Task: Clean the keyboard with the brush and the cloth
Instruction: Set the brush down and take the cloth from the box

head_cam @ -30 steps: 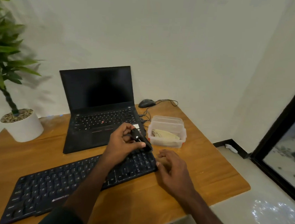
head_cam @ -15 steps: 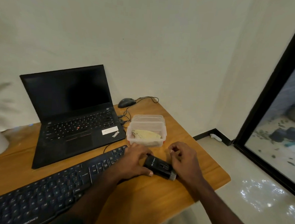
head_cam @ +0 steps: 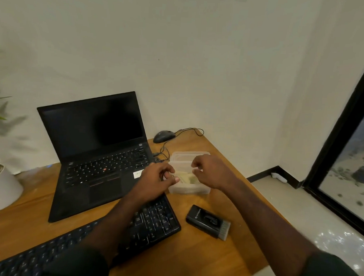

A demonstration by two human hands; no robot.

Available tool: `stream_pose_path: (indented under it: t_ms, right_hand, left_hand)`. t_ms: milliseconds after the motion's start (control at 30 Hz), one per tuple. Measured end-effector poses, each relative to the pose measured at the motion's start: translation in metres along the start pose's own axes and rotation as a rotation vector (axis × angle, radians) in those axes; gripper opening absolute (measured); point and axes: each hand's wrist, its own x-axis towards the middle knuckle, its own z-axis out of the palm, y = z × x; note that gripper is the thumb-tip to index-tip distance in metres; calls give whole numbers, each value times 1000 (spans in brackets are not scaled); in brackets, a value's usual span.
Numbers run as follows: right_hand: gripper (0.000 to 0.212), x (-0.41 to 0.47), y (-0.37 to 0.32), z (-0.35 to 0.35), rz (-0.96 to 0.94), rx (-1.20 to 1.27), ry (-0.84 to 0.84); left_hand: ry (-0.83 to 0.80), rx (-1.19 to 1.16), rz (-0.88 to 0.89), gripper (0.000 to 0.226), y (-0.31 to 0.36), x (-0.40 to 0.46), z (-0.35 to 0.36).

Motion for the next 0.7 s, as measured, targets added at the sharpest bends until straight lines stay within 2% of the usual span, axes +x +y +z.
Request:
stream_pose_path:
  t_ms: [100,233,400,567,700]
  right_hand:
    - [35,24,-19,17,72,-254,-244]
    - [38,37,-31,36,96,-403,-269]
    - [34,43,-32,42,176,-377,-274]
    - [40,33,-32,26,182,-186,-231]
    - [44,10,-42,-2,157,341,-33]
  left_hand:
    - [-5,44,-20,16,-6,4,-4]
    - [14,4,-35,11,-13,3,-6]
    - [4,-45,-82,15,-19,-4,-11]
    - [39,-197,-150,16,-19,-12,-21]
    - [65,-554,-285,28,-11,-23,-23]
